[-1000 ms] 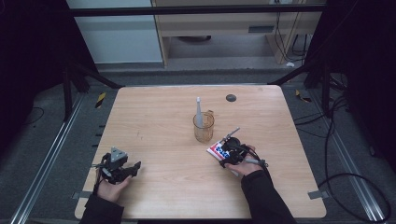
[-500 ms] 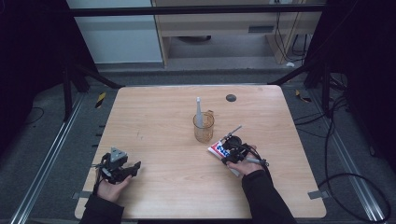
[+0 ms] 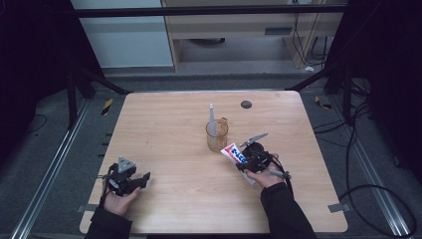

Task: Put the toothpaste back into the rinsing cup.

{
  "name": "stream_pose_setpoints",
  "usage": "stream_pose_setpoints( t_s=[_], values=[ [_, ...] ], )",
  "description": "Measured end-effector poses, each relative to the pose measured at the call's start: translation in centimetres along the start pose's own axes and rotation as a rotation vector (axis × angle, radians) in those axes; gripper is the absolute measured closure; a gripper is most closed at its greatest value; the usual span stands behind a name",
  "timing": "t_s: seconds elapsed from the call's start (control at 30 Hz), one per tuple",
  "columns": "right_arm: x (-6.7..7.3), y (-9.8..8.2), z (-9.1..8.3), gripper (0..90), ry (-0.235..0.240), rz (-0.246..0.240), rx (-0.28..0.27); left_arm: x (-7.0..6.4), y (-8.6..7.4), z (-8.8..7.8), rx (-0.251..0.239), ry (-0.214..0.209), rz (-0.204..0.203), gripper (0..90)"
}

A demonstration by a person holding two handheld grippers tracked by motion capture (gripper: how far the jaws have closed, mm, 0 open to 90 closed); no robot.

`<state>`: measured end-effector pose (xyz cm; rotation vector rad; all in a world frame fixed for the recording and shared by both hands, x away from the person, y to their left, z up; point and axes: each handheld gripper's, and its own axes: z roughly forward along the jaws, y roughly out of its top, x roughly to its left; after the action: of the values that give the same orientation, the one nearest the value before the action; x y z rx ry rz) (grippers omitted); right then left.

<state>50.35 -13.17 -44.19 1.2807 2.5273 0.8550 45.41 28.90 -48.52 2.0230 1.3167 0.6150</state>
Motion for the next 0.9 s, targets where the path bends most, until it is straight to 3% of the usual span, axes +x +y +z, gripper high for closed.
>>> stream_pose_setpoints(
  t_s=[0.27,0.7,0.9],
  values=[
    [-0.2,0.4,-1.5,68.6,-0.006,0.036,-0.135,0.0,0.0,0.0,-0.002,0.001,0.001,38.6],
    [-0.9,1.1,-4.1,68.3,-0.088,0.142,-0.424,0.0,0.1,-0.2,-0.019,0.008,-0.001,38.3],
    [-1.3,1.6,-4.4,68.3,-0.104,0.166,-0.479,-0.1,0.1,-0.2,-0.026,0.013,0.002,38.2]
  ],
)
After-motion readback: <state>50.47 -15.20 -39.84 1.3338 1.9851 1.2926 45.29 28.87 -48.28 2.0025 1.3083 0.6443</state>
